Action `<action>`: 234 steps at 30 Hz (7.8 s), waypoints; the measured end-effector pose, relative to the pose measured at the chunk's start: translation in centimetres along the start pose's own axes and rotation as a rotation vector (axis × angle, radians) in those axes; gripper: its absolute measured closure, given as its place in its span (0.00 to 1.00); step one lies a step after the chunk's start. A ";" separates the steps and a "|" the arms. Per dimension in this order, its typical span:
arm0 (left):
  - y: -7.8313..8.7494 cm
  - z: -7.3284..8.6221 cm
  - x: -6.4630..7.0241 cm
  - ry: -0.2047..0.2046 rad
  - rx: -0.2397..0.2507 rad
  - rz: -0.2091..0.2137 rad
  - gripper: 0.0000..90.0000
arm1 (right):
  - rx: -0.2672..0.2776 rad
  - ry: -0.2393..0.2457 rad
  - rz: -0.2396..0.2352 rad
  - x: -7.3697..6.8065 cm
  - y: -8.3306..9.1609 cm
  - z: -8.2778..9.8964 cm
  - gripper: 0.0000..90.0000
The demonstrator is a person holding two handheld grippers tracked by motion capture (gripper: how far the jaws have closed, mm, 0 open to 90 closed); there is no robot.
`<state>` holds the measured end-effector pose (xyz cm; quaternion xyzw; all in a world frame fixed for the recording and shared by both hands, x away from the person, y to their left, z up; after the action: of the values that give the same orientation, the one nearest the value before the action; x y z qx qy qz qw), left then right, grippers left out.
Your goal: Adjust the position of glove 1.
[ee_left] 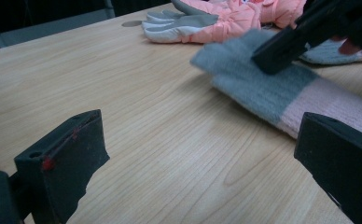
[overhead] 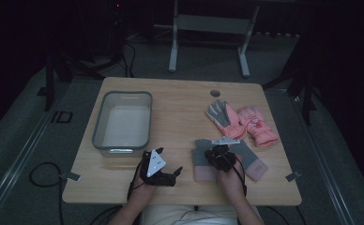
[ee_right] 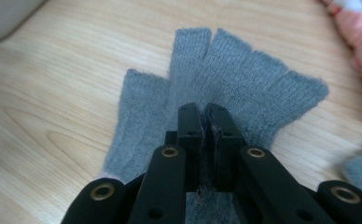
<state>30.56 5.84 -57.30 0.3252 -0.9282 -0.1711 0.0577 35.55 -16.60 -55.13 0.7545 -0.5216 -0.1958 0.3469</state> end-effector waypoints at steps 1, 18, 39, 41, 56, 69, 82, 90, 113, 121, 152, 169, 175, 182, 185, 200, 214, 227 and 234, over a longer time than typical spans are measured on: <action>0.0 0.0 0.0 0.000 -0.001 0.000 0.02 | 0.000 0.000 0.000 0.0 0.0 0.0 0.94; 0.0 0.0 0.0 -0.004 -0.004 0.000 0.02 | 0.026 0.023 -0.025 1.3 0.0 0.1 0.68; 0.0 0.0 0.0 -0.002 -0.003 -0.002 0.02 | 0.004 0.282 -0.123 14.8 2.7 2.7 0.63; 0.0 0.0 0.0 0.001 -0.002 0.000 0.02 | 0.000 0.287 -0.123 15.0 2.5 2.9 0.63; 0.0 0.0 0.0 0.004 -0.006 -0.005 0.02 | 0.017 0.236 -0.092 14.6 1.3 4.8 0.93; 0.0 0.0 0.0 0.003 0.003 -0.011 0.02 | 0.113 0.064 0.014 11.2 7.2 2.7 0.95; 0.0 0.0 0.1 -0.003 0.003 -0.012 0.02 | 0.098 -0.165 0.218 11.1 7.3 4.6 0.95; 0.0 0.0 0.1 -0.011 -0.004 -0.008 0.02 | 0.029 -0.218 0.247 11.2 4.4 6.5 0.94; -0.1 0.0 0.2 -0.014 -0.004 -0.011 0.02 | 0.064 0.220 -0.052 13.8 6.0 4.6 0.71; 0.0 0.0 0.2 -0.015 -0.004 -0.013 0.02 | -0.014 0.210 -0.072 14.4 3.6 6.8 0.68; -0.1 0.0 0.1 -0.013 -0.005 -0.014 0.02 | 0.126 0.020 -0.048 8.9 9.1 -0.9 0.95; 0.0 0.0 0.1 -0.017 -0.008 -0.004 0.02 | 0.058 0.074 -0.148 1.3 4.8 -2.0 0.94; -0.1 0.0 0.1 -0.017 -0.009 -0.005 0.02 | 0.008 0.068 -0.152 0.9 2.8 -0.8 0.94; -0.1 0.0 0.2 -0.024 -0.014 -0.007 0.02 | -0.035 0.033 -0.156 0.9 0.8 0.1 0.94; -0.1 0.0 0.2 -0.023 -0.010 -0.009 0.02 | -0.038 0.014 -0.155 1.0 0.2 0.4 0.93; -0.4 -0.3 0.8 -0.071 -0.045 -0.056 0.02 | 0.053 0.020 -0.178 1.9 1.7 -0.2 0.76; -3.1 -4.0 6.0 -0.161 -0.174 0.365 0.12 | 0.137 0.073 -0.181 6.7 2.7 -4.2 0.69; -6.9 -3.5 6.5 -0.334 -0.333 0.450 0.37 | 0.039 0.070 -0.172 6.1 -2.2 -3.3 0.59; -7.0 -3.3 6.3 -0.350 -0.351 0.444 0.44 | -0.039 0.089 -0.141 6.1 -3.7 -1.8 0.45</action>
<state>30.46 -4.10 -56.69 0.0659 -0.9286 -0.3650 -0.0114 41.48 -20.87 -56.16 0.7904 -0.4472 -0.1962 0.3698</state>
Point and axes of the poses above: each handheld gripper's, and its own axes: y roughly backward along the jaws, z roughly out of its underside, x roughly to its right, the point moved 3 cm from there along -y, roughly forward along the jaws, and after that the axes turned 10 degrees about z, right-handed, at the moved point
